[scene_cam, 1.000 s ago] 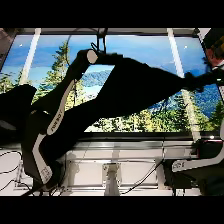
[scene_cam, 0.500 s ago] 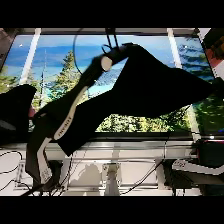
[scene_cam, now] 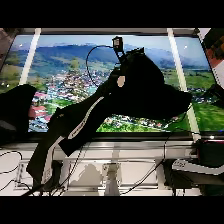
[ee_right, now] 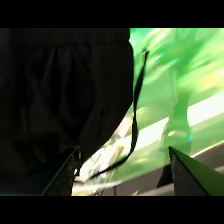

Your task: Fold the clothes and pants, and hang the long-sleeved shirts on hangers.

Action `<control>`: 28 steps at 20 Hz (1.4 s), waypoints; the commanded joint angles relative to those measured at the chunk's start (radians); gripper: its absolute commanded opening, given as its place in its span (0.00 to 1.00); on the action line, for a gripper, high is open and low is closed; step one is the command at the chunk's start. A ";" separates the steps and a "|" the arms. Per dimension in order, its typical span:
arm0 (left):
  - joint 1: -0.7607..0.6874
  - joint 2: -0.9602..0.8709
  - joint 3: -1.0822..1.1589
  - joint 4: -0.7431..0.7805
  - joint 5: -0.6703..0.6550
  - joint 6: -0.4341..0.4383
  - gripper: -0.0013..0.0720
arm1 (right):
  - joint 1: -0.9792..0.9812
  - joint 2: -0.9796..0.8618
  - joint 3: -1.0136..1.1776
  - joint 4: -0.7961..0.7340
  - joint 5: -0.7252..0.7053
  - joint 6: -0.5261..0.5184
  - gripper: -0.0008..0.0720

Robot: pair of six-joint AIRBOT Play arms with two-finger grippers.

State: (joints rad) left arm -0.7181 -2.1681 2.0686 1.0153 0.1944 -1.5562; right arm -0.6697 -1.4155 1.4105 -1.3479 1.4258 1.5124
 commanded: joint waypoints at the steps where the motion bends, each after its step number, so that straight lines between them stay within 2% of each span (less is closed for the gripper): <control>1: 0.026 0.029 0.000 0.077 -0.179 0.001 0.43 | 0.000 -0.003 -0.004 -0.008 -0.080 0.005 0.86; 4: 0.068 0.070 0.000 0.182 -0.372 0.001 0.43 | 0.000 -0.025 -0.004 0.068 -0.088 0.005 0.86; 6: 0.099 0.096 0.000 0.196 -0.504 0.001 0.42 | 0.000 -0.044 -0.004 0.133 -0.089 -0.005 0.86; 7: 0.113 0.116 0.000 0.197 -0.547 0.001 0.37 | 0.000 -0.057 -0.004 0.161 -0.087 -0.008 0.86; 8: 0.128 0.140 0.000 0.198 -0.574 0.001 0.11 | 0.000 -0.071 -0.004 0.189 -0.083 -0.011 0.83; 9: 0.143 0.168 0.000 0.210 -0.603 0.007 0.03 | 0.000 -0.087 -0.004 0.219 -0.077 -0.034 0.58; 10: 0.158 0.200 0.000 0.241 -0.648 0.036 0.03 | 0.000 -0.101 -0.004 0.252 -0.068 -0.066 0.25; 11: 0.174 0.237 0.000 0.291 -0.725 0.079 0.03 | 0.000 -0.116 -0.004 0.295 -0.060 -0.095 0.03; 14: 0.216 0.336 -0.007 0.454 -1.080 0.180 0.02 | 0.013 -0.156 -0.004 0.441 -0.040 -0.180 0.03; 16: 0.247 0.399 -0.081 0.472 -1.284 0.186 0.02 | 0.049 -0.180 -0.004 0.466 -0.028 -0.198 0.03; 18: 0.256 0.475 -0.206 0.473 -1.431 0.249 0.02 | 0.098 -0.203 -0.004 0.465 -0.027 -0.198 0.03; 21: 0.254 0.644 -0.458 0.473 -1.460 0.279 0.02 | 0.168 -0.228 -0.004 0.464 -0.027 -0.217 0.03; 28: 0.217 1.168 -1.139 0.433 -1.493 0.282 0.02 | 0.209 -0.254 -0.004 0.465 -0.031 -0.234 0.03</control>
State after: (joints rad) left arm -0.4767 -1.1976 1.1755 1.4788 -1.2671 -1.2827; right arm -0.4732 -1.6608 1.4067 -0.8875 1.3941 1.2854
